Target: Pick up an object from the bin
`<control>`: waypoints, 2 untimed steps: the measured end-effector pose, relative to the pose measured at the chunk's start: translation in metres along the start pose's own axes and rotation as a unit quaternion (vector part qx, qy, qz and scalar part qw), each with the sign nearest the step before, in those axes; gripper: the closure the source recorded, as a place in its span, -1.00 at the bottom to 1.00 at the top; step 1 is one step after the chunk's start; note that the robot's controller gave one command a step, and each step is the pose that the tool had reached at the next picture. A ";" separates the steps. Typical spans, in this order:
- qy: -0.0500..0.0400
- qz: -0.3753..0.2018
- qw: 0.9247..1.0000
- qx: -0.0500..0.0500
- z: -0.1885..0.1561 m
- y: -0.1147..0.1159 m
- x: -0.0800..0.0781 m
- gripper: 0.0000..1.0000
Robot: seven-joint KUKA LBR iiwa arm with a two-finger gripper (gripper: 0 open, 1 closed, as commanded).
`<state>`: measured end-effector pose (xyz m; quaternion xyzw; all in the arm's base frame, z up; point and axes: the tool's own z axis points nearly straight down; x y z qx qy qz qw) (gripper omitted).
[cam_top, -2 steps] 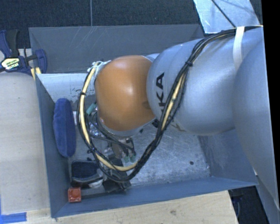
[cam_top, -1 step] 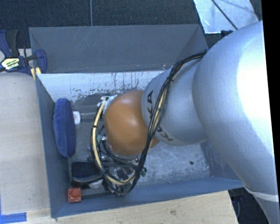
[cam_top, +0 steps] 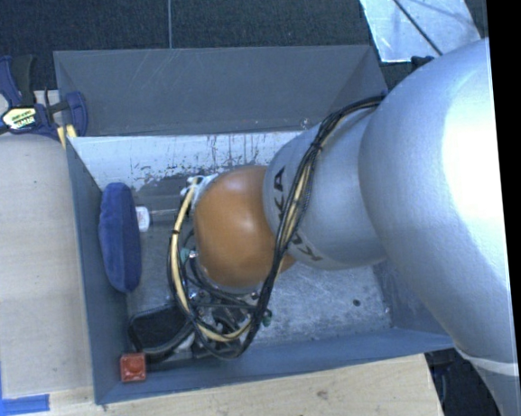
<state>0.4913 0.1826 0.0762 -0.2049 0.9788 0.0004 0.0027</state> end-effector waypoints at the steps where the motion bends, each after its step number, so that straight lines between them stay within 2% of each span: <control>1: 0.002 -0.232 0.973 0.000 -0.108 -0.036 -0.011 1.00; 2: 0.001 -0.441 0.897 0.000 -0.191 -0.068 -0.005 1.00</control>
Offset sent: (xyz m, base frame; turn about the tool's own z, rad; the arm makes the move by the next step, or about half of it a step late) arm 0.0226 -0.0271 0.1086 -0.4707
